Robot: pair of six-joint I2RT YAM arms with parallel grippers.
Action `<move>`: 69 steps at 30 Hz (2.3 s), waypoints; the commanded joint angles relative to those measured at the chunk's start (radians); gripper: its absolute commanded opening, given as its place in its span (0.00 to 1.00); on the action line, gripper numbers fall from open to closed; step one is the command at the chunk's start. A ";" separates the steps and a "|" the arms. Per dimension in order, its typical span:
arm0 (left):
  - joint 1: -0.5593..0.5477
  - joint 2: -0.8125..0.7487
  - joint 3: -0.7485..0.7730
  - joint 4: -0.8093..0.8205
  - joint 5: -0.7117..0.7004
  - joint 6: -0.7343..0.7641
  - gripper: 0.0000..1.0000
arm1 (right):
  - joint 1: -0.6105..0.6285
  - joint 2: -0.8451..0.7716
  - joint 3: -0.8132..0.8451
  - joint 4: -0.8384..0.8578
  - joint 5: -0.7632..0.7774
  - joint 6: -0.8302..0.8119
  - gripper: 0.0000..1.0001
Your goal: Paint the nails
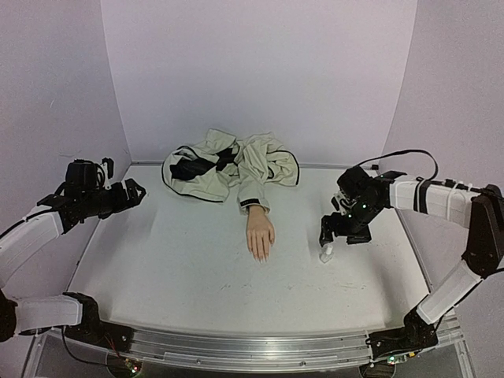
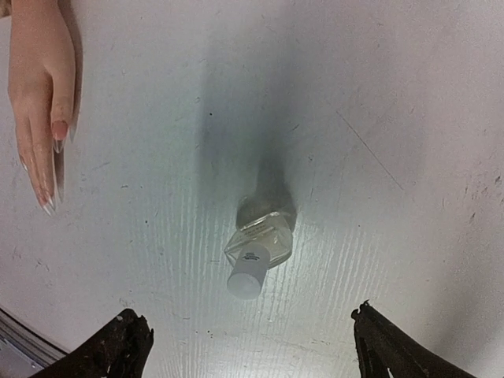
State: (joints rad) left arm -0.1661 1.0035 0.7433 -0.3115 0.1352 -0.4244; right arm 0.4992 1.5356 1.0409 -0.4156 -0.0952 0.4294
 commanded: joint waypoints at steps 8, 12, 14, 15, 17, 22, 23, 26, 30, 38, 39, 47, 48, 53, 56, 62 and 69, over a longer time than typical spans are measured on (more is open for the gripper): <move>0.007 0.008 0.023 0.005 0.068 0.029 1.00 | 0.051 0.153 0.102 -0.114 0.094 -0.029 0.57; 0.007 0.025 0.033 0.003 0.081 0.026 0.99 | 0.062 0.179 0.116 -0.103 0.095 -0.034 0.52; 0.007 0.032 0.039 0.002 0.092 0.023 0.99 | 0.067 0.190 0.124 -0.097 0.107 -0.035 0.48; 0.008 0.036 0.044 0.002 0.096 0.021 0.99 | 0.071 0.195 0.126 -0.093 0.121 -0.036 0.45; 0.007 0.042 0.051 -0.002 0.107 0.017 1.00 | 0.074 0.201 0.131 -0.089 0.128 -0.039 0.39; 0.007 0.053 0.067 -0.013 0.140 0.005 1.00 | 0.084 0.203 0.121 -0.081 0.136 -0.040 0.31; 0.007 0.054 0.070 -0.017 0.145 0.002 0.99 | 0.085 0.200 0.117 -0.081 0.138 -0.040 0.30; 0.007 0.061 0.078 -0.023 0.162 -0.006 1.00 | 0.088 0.187 0.099 -0.074 0.139 -0.036 0.25; 0.007 0.081 0.095 -0.035 0.186 -0.016 0.99 | 0.090 0.176 0.080 -0.055 0.143 -0.034 0.22; -0.001 0.153 0.172 -0.056 0.297 -0.040 1.00 | 0.096 0.113 0.086 -0.037 0.155 -0.028 0.06; -0.014 0.157 0.179 -0.058 0.296 -0.042 1.00 | 0.097 0.098 0.090 -0.026 0.143 -0.030 0.05; -0.351 0.205 0.218 0.076 -0.061 0.036 1.00 | 0.096 0.007 0.056 0.150 0.025 -0.007 0.00; -0.388 0.212 0.206 0.125 -0.085 0.056 1.00 | 0.096 0.018 0.059 0.167 -0.010 0.000 0.00; -0.614 0.254 0.047 0.516 -0.226 0.263 0.99 | 0.100 0.041 0.048 0.306 -0.212 0.082 0.00; -0.693 0.337 -0.004 0.683 -0.154 0.406 0.99 | 0.111 0.064 0.059 0.356 -0.297 0.112 0.00; -0.835 0.518 0.048 0.773 -0.115 0.645 0.96 | 0.152 0.079 0.114 0.370 -0.371 0.132 0.00; -0.899 0.661 0.115 0.851 -0.155 0.739 0.79 | 0.196 0.096 0.150 0.367 -0.425 0.146 0.00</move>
State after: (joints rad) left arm -1.0451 1.6268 0.7807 0.3946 0.0212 0.2111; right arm 0.6724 1.6234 1.1309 -0.0700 -0.4541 0.5549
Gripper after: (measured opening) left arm 0.816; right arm 0.151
